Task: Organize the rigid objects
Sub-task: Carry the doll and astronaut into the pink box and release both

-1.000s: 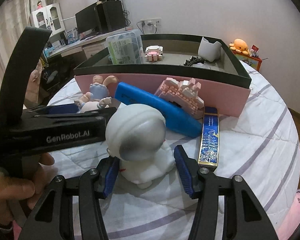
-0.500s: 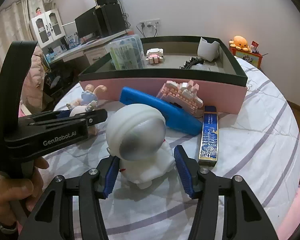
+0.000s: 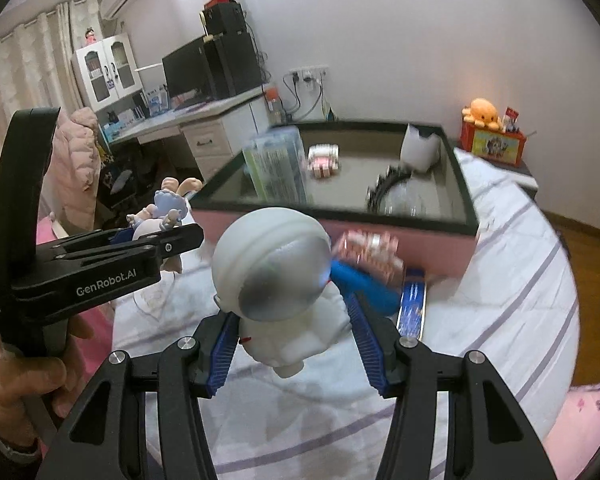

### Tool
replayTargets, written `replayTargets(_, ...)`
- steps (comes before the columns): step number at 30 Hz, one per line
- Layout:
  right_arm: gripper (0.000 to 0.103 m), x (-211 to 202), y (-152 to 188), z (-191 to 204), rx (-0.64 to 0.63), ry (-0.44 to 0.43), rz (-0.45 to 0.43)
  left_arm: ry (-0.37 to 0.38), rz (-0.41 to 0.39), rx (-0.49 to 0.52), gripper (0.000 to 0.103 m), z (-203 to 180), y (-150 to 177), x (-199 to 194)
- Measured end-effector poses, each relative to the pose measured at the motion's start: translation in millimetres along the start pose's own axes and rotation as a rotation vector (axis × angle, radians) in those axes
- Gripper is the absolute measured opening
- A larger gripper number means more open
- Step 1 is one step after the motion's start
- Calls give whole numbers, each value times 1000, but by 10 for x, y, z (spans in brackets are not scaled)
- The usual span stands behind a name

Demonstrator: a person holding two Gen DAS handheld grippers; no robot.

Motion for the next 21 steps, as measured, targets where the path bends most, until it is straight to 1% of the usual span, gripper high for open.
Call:
replayTargets(7, 55, -104, -454, -122, -29, 46, -63, 16, -65, 10, 43, -75, -391, -92)
replayTargets(12, 55, -40, -731, -260, -13, 60, -71, 23, -93, 24, 43, -169, -681, -28)
replayTargets(15, 55, 72, -877, -364, 0, 72, -58, 35, -94, 30, 43, -231, -787, 44)
replayTargets(21, 55, 342, -1004, -566, 31, 96, -12, 79, -47, 38, 43, -384, -858, 343)
Point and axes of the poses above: each gripper's, at about its wrist camera, not at the fingertips, and x roughly the way its jaws point, z to its left, y to its underside, the point moved 1 cm from there along x, roughly the way its jaws point, and after that the axes turned 9 degrees about z, right-handed, at the moved point
